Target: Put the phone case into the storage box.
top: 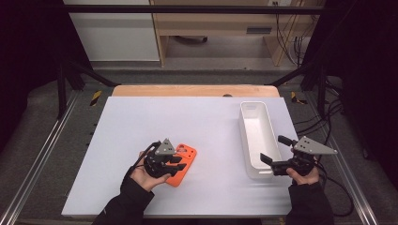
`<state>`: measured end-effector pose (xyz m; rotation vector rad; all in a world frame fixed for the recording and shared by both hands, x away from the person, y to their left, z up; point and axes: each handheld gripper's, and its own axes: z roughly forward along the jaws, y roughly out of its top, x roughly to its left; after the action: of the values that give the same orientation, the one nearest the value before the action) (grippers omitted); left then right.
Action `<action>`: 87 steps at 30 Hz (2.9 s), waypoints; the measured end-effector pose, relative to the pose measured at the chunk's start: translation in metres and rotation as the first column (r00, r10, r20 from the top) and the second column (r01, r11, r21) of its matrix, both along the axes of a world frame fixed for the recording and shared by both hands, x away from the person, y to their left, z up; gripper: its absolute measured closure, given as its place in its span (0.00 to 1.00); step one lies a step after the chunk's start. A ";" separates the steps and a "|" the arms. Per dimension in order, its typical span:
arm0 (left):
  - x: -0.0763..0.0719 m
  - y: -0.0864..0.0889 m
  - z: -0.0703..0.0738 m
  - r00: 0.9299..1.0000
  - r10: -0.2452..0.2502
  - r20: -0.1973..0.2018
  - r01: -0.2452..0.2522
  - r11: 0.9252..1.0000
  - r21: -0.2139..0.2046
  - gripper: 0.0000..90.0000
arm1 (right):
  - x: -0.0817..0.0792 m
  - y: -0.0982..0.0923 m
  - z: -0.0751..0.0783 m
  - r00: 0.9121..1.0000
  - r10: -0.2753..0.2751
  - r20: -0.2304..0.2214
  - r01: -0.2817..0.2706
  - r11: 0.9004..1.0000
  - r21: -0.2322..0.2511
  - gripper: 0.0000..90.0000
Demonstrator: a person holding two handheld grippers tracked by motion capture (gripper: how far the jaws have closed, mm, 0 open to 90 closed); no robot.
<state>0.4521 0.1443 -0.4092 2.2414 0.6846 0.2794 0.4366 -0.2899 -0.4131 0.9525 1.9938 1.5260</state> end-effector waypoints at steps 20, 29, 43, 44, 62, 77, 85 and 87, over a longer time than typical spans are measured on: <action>0.006 0.024 0.020 0.980 0.188 0.064 -0.179 0.977 -0.119 0.07 | 0.000 -0.001 0.000 1.000 0.000 0.002 0.000 1.000 0.003 0.01; 0.013 0.020 0.018 0.973 0.224 0.064 -0.215 0.969 -0.119 0.00 | 0.000 -0.001 0.000 1.000 0.000 0.002 0.000 1.000 0.003 0.01; 0.026 0.004 0.000 0.975 0.217 0.037 -0.214 0.974 -0.067 0.00 | 0.000 -0.001 0.000 1.000 0.002 0.004 -0.002 1.000 0.003 0.00; 0.026 0.003 -0.002 0.976 0.214 0.033 -0.211 0.975 -0.064 0.00 | 0.000 -0.001 0.000 1.000 0.002 0.002 -0.002 1.000 0.003 0.01; 0.032 -0.012 -0.024 0.976 0.215 -0.020 -0.215 0.977 0.000 0.00 | 0.000 0.000 0.001 1.000 0.002 0.008 -0.002 1.000 -0.004 0.00; 0.035 -0.020 -0.043 0.967 0.240 -0.082 -0.238 0.971 0.034 0.00 | 0.000 0.000 0.001 1.000 0.003 0.006 -0.003 1.000 -0.002 0.01; 0.037 -0.021 -0.049 0.962 0.255 -0.100 -0.251 0.967 0.052 0.00 | 0.000 0.000 0.001 1.000 0.003 0.004 -0.003 1.000 -0.002 0.00; 0.037 -0.022 -0.052 0.960 0.258 -0.110 -0.253 0.966 0.054 0.00 | 0.000 0.000 0.001 1.000 0.002 0.004 -0.002 1.000 -0.002 0.01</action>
<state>0.4892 0.1224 -0.4609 2.2190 1.0434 0.2921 0.4363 -0.2894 -0.4122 0.9462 1.9945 1.5252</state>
